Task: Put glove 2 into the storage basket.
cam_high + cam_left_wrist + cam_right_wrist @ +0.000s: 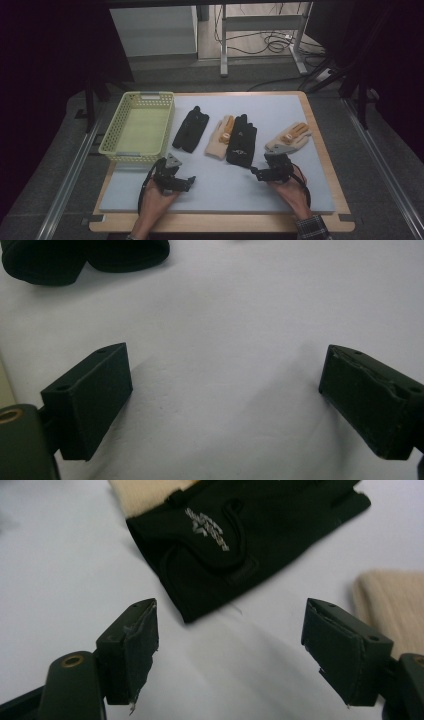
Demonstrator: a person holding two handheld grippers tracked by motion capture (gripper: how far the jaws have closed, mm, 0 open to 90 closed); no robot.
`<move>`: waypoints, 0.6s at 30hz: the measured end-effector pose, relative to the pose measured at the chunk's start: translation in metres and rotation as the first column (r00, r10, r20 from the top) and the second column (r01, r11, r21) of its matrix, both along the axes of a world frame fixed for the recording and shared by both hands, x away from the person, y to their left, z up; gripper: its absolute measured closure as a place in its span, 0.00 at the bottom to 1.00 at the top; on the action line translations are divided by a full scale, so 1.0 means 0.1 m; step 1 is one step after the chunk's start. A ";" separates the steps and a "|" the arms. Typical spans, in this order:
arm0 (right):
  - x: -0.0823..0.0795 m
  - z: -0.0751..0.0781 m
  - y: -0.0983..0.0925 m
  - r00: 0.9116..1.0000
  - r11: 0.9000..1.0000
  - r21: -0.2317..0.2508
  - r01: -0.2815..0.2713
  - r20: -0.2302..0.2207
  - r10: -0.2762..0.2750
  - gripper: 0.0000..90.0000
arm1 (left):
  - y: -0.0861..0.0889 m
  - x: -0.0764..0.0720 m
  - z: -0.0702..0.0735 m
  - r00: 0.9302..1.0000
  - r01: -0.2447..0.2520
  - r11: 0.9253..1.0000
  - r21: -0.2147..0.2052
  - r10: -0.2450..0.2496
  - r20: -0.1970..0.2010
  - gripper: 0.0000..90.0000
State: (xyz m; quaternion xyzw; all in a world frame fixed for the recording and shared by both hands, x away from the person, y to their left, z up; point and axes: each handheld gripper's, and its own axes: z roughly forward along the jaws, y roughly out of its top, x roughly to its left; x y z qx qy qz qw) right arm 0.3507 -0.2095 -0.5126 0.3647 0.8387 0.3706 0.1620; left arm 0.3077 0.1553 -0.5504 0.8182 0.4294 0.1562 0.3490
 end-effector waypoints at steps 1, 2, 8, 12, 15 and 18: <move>0.01 0.01 0.02 1.000 1.000 0.004 0.000 0.000 0.000 0.25 | 0.00 0.00 0.00 1.000 0.000 1.000 -0.001 0.000 0.001 0.07; 0.03 0.02 0.04 1.000 1.000 0.007 -0.003 -0.001 0.003 0.25 | 0.00 0.00 0.00 1.000 0.000 1.000 -0.001 0.000 0.001 0.07; 0.11 0.04 0.20 1.000 1.000 -0.009 -0.026 0.004 0.026 0.25 | 0.00 0.00 0.00 1.000 0.000 1.000 0.000 0.000 0.000 0.07; 0.16 0.04 0.30 0.999 0.999 -0.003 -0.043 0.002 0.043 0.25 | 0.00 0.00 0.00 1.000 0.000 1.000 -0.002 0.000 0.000 0.07; 0.19 0.04 0.36 0.999 0.999 0.002 -0.054 0.004 0.054 0.25 | 0.00 0.00 0.00 1.000 0.004 1.000 -0.001 -0.004 -0.002 0.08; 0.23 0.03 0.42 0.998 0.998 0.008 -0.064 0.001 0.064 0.25 | 0.04 -0.03 0.01 1.000 0.017 1.000 0.006 -0.017 -0.003 0.08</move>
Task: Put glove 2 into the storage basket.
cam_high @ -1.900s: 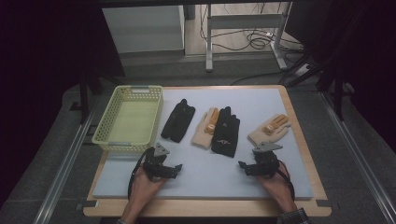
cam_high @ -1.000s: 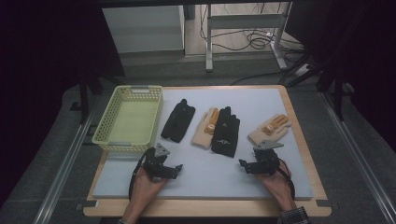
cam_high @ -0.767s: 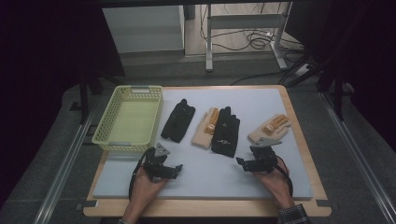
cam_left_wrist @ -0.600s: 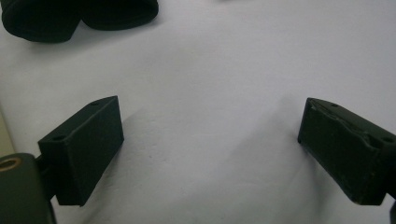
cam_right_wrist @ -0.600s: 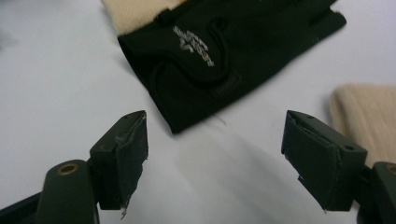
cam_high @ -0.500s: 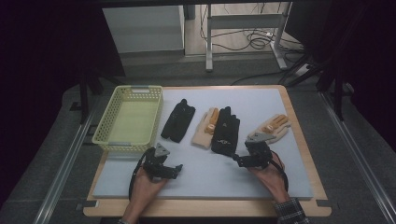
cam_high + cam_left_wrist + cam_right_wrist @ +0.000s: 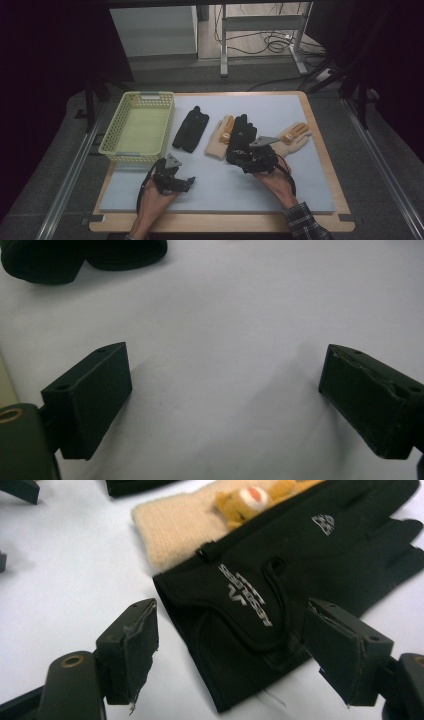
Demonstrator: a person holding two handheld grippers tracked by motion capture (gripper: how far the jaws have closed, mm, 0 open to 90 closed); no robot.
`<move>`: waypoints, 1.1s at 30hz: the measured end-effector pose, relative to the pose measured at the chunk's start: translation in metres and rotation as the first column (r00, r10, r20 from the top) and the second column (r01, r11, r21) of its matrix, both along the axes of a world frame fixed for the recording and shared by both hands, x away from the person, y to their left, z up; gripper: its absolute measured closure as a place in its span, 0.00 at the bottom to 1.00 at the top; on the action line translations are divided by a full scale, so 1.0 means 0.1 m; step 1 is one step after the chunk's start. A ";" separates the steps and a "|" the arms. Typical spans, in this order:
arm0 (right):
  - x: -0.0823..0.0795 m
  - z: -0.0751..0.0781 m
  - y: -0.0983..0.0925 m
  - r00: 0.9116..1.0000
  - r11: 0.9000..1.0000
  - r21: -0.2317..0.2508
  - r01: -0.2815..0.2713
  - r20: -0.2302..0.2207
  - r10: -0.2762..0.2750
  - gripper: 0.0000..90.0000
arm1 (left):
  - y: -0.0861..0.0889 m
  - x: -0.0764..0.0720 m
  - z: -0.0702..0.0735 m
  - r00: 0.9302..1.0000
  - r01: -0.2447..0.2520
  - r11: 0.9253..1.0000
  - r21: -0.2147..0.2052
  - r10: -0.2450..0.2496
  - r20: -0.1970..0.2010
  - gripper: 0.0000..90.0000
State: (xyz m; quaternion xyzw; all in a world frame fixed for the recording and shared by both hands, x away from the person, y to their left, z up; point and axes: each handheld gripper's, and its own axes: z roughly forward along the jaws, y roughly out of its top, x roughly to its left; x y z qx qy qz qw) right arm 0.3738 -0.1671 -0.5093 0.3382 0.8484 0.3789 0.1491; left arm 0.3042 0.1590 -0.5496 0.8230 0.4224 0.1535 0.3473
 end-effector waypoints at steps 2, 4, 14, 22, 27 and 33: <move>0.02 0.00 0.05 1.000 1.000 0.002 -0.008 -0.004 0.008 0.25 | 0.05 -0.01 0.00 1.000 0.011 1.000 0.000 -0.011 0.002 0.07; 0.04 0.00 0.08 1.000 1.000 -0.001 -0.012 -0.007 0.012 0.25 | 0.07 -0.02 0.00 1.000 0.009 1.000 0.003 -0.009 0.001 0.06; 0.16 0.02 0.37 0.999 0.999 -0.016 -0.050 -0.001 0.050 0.25 | 0.12 -0.02 -0.02 1.000 0.015 1.000 -0.002 -0.015 -0.006 0.05; 0.39 0.04 0.68 0.996 0.996 0.000 -0.090 -0.001 0.090 0.37 | 0.12 -0.03 -0.02 1.000 0.013 1.000 -0.006 -0.013 -0.006 0.05; 0.52 0.05 0.87 0.995 0.995 -0.011 -0.095 0.007 0.095 0.44 | 0.12 -0.02 -0.02 1.000 0.014 1.000 -0.004 -0.014 -0.006 0.05; 0.68 0.05 1.09 0.995 0.995 -0.004 -0.104 -0.006 0.104 0.51 | 0.12 -0.02 -0.02 1.000 0.013 1.000 -0.005 -0.013 -0.006 0.05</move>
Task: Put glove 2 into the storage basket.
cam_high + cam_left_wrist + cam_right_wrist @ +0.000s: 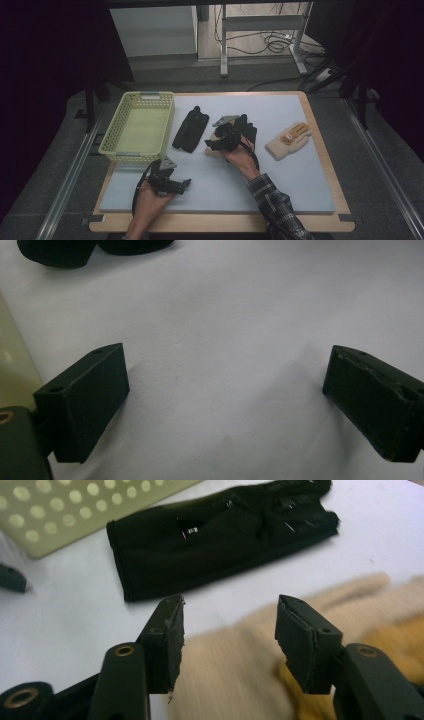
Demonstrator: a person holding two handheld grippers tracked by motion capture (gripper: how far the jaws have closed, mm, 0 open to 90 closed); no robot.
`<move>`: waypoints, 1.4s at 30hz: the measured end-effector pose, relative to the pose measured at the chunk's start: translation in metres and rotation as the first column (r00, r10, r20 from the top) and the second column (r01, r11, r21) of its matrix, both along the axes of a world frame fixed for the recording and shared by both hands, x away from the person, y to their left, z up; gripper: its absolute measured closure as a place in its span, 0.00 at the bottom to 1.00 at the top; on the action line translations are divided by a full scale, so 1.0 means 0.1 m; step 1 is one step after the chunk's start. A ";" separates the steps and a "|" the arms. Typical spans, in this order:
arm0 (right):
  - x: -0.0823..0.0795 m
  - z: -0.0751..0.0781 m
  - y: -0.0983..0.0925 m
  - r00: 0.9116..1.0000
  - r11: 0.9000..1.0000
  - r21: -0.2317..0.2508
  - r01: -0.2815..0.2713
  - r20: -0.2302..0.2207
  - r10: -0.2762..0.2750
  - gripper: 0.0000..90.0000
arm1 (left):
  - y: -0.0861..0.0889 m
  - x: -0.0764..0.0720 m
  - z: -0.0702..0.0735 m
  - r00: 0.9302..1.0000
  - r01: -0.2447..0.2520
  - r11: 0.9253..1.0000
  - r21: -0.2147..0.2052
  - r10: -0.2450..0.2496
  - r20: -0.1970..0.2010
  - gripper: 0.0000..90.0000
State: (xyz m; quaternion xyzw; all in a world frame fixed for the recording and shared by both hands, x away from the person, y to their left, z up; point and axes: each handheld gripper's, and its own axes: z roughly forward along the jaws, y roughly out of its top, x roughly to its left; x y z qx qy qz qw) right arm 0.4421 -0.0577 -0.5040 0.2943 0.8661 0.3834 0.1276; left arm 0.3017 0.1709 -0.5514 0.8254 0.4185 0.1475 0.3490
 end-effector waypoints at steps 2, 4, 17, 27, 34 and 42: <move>0.05 -0.01 0.09 1.000 1.000 -0.012 -0.002 -0.003 0.002 0.51 | 0.00 0.00 0.00 1.000 0.000 1.000 -0.001 0.000 0.000 0.05; 0.10 -0.03 0.17 1.000 1.000 -0.022 -0.011 0.003 0.011 0.51 | 0.00 0.00 0.00 1.000 0.000 1.000 -0.001 0.000 0.000 0.05; 0.41 -0.19 0.63 1.000 0.998 -0.056 0.012 -0.016 -0.013 0.31 | 0.00 0.00 0.00 1.000 0.000 1.000 -0.003 0.000 -0.001 0.05; 0.48 -0.26 0.70 0.996 0.999 -0.041 -0.016 -0.086 0.013 0.68 | 0.00 0.00 0.00 1.000 0.000 1.000 -0.003 0.000 -0.001 0.05; 0.40 -0.25 0.74 0.999 0.995 -0.101 0.000 -0.040 -0.004 0.97 | 0.00 0.00 0.00 1.000 0.000 1.000 -0.003 0.000 -0.001 0.05; 0.35 -0.07 0.61 1.000 0.999 -0.045 -0.008 -0.020 0.007 0.98 | 0.00 0.00 0.00 1.000 0.000 1.000 -0.003 0.000 -0.001 0.05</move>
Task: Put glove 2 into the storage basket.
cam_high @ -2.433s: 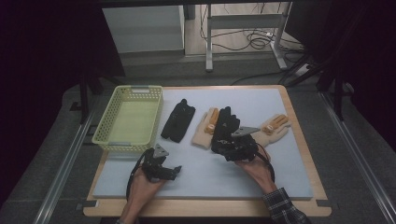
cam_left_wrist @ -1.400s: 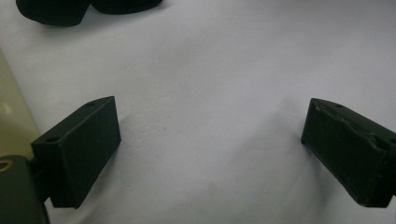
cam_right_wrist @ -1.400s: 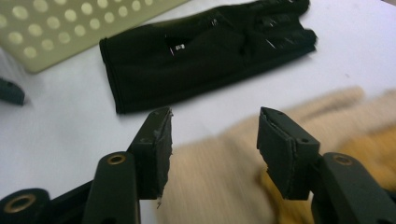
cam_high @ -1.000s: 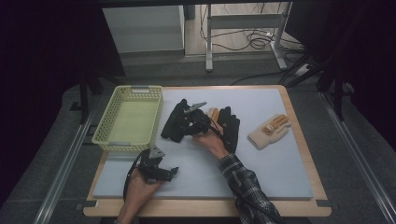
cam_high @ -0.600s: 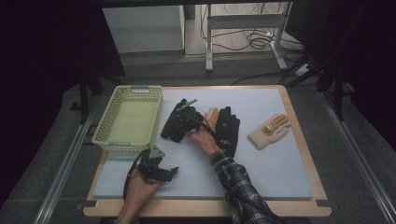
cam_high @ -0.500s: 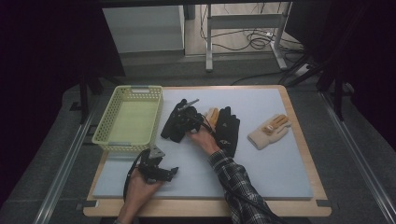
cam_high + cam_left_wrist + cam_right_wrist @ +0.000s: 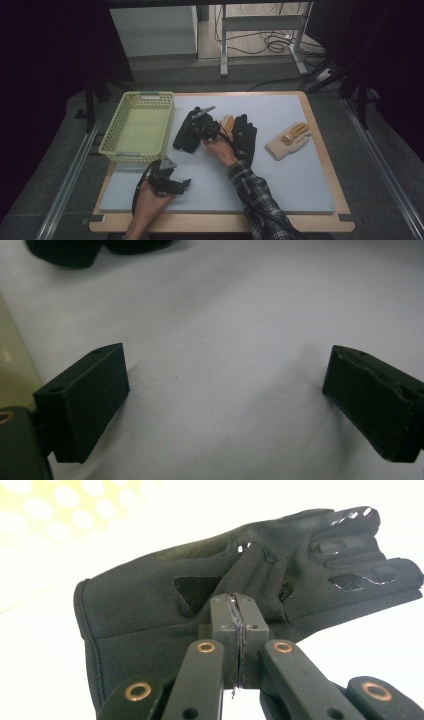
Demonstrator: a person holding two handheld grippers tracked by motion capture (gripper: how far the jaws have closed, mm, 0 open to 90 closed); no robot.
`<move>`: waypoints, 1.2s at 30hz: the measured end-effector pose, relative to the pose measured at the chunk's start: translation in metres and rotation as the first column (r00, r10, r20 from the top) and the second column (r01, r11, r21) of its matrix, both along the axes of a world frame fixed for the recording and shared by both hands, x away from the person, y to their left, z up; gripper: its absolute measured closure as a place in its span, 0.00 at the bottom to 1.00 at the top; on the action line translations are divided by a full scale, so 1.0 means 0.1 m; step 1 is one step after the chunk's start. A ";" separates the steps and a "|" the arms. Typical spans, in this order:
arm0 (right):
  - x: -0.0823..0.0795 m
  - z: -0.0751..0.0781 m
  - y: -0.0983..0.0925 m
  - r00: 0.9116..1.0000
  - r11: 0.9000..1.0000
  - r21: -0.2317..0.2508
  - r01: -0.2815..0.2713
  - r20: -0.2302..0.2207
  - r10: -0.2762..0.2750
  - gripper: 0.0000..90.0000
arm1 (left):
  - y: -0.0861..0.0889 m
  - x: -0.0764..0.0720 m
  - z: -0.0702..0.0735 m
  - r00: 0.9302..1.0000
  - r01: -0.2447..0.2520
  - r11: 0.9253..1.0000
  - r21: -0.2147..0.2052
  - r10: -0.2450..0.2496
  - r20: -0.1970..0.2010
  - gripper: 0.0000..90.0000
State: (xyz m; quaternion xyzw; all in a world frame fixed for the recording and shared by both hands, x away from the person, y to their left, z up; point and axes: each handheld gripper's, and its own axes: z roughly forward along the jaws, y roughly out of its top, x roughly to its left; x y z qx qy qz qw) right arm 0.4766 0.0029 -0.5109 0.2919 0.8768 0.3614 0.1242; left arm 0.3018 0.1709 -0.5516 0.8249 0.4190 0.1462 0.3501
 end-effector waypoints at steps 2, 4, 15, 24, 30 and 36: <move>-0.03 0.07 -0.05 1.000 1.000 0.015 -0.010 0.008 0.010 0.98 | 0.00 0.00 0.00 1.000 0.000 1.000 0.000 0.000 0.000 0.05; -0.07 0.14 -0.09 1.000 0.999 0.033 -0.020 0.014 0.020 0.98 | 0.00 0.00 0.00 1.000 0.001 1.000 0.002 -0.001 0.000 0.05; -0.42 0.47 -0.30 0.996 0.994 0.073 -0.082 0.025 0.081 0.98 | 0.00 0.00 0.00 1.000 0.001 1.000 0.002 -0.001 0.001 0.05; -0.39 0.11 -0.33 0.999 0.999 -0.005 -0.039 -0.007 0.038 0.44 | 0.00 0.00 0.00 1.000 0.000 1.000 0.000 0.000 0.000 0.05; -0.24 -0.16 -0.23 0.999 0.998 -0.052 -0.022 -0.045 0.019 0.43 | 0.00 0.00 0.00 1.000 -0.001 1.000 -0.001 0.001 0.000 0.05; -0.30 -0.13 -0.19 0.998 0.998 -0.067 -0.019 -0.069 0.014 0.83 | 0.00 0.00 0.00 1.000 -0.001 1.000 0.000 0.001 0.000 0.05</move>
